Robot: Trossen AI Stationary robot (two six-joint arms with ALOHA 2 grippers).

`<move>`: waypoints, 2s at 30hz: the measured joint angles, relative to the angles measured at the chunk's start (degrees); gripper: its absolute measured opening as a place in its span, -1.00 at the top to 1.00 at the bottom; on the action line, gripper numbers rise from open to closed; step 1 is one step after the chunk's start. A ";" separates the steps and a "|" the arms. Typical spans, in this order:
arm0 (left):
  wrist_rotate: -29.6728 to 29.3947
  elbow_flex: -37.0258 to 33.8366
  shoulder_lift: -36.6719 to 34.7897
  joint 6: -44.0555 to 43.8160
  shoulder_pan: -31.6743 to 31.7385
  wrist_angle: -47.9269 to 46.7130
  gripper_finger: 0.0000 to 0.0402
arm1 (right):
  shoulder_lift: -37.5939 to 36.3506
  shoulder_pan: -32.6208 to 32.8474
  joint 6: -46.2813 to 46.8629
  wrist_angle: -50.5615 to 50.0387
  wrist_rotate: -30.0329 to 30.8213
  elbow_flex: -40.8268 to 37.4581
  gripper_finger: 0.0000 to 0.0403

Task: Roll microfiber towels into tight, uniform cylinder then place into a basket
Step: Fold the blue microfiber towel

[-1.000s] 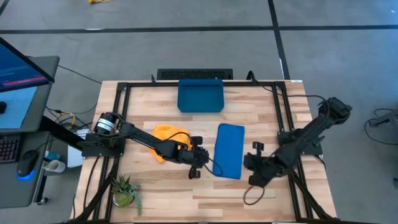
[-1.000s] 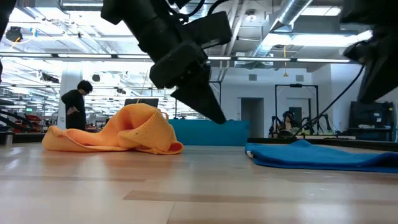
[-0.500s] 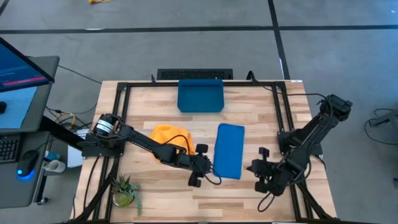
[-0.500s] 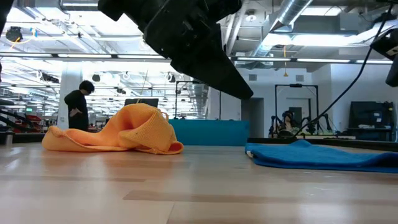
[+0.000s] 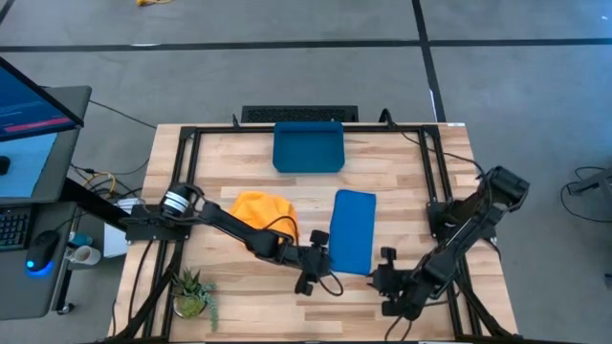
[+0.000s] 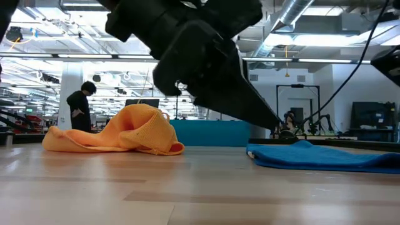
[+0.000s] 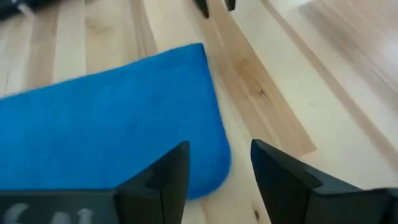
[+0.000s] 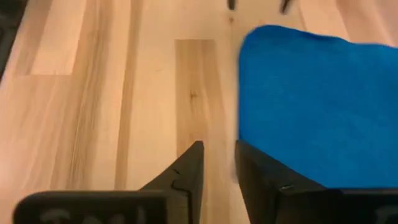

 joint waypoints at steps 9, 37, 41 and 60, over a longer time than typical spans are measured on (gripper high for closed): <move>-0.29 1.09 3.37 4.84 0.00 1.07 0.16 | 4.25 -2.76 -4.97 0.41 -1.55 0.39 0.14; -5.33 2.48 8.55 3.20 1.67 2.90 0.16 | 5.10 -7.17 -3.33 -1.76 -8.12 0.37 0.21; -6.55 2.43 8.59 2.99 1.95 2.70 0.24 | 5.10 -7.17 -3.33 -1.99 -8.10 0.37 0.27; 1.48 2.15 7.94 2.84 2.36 2.16 0.93 | 4.96 -7.19 -3.57 -2.50 -8.22 0.33 0.90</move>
